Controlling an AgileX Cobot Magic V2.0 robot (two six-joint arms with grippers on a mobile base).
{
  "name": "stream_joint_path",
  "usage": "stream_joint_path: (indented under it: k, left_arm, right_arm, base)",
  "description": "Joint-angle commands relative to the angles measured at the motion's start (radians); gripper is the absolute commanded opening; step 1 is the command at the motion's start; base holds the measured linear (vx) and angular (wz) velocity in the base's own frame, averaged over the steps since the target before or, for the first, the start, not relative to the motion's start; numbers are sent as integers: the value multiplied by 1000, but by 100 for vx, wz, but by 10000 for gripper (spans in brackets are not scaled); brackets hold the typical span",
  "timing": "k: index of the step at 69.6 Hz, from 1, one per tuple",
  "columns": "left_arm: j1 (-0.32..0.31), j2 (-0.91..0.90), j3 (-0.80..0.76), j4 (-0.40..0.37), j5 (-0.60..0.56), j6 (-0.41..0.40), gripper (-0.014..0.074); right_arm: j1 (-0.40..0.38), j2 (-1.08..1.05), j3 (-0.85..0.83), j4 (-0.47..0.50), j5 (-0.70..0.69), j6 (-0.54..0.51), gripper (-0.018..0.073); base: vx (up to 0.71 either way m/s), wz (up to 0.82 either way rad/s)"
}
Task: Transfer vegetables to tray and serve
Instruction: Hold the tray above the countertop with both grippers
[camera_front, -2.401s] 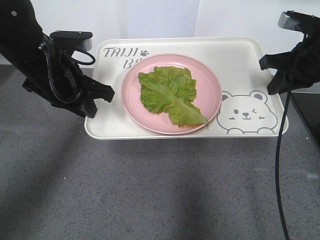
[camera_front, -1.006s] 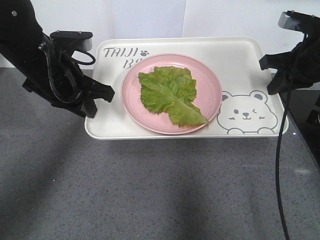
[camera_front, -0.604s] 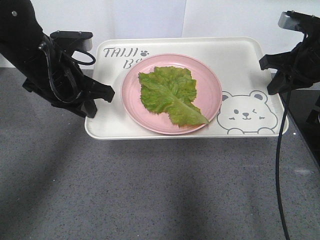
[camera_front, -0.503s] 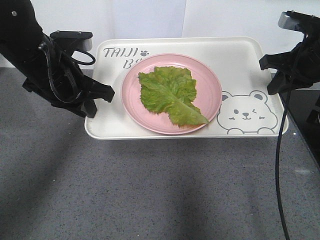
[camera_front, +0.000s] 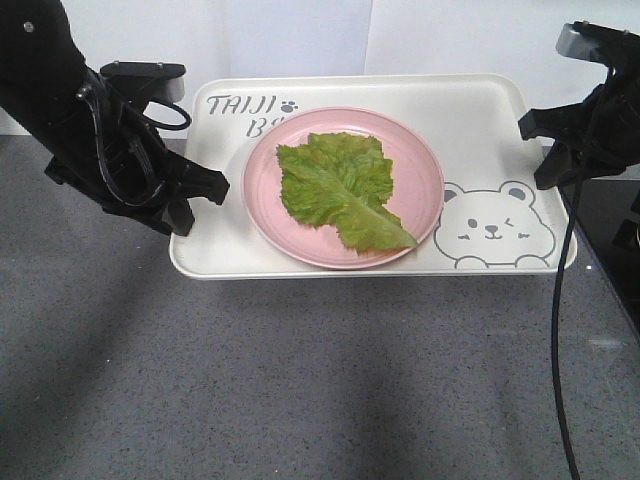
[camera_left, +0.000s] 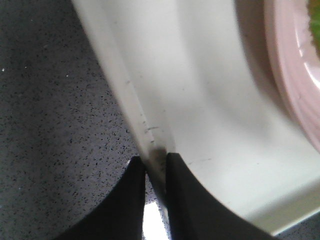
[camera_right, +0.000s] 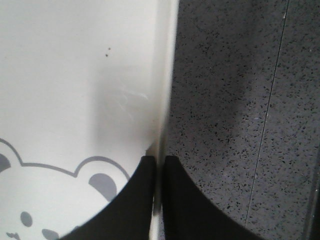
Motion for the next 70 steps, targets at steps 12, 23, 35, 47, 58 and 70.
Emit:
stream_joint_path:
  k: [12,23,35,47,58,70]
  left_arm:
    - [-20,-53,-30,-70,-23,28,-6]
    - [-20,-53,-30,-49,-65,47,-6]
    - [-20,-42,-30,-3,-70,47,-6]
    - [-18,1,-29,46,-82,46,-6]
    - [-18,61,-29,45,-89,46,-6]
    - [-18,138,-29,45,-112,46,-6]
  right_arm:
    - [5,-57,-27,76,-5,-15,-6]
    - [5,-57,-27,87,-24,-25,-6]
    - [5,-52,-27,139,-49,-73,-6]
    - [5,2,-27,160,-36,-84,-6]
    - [5,85,-27,141,-6,-92,-6]
    - [5,179,-27,104,19,-92,-3]
  base:
    - [0,0]
    - [0,0]
    - [0,0]
    - [0,0]
    - [0,0]
    - [0,0]
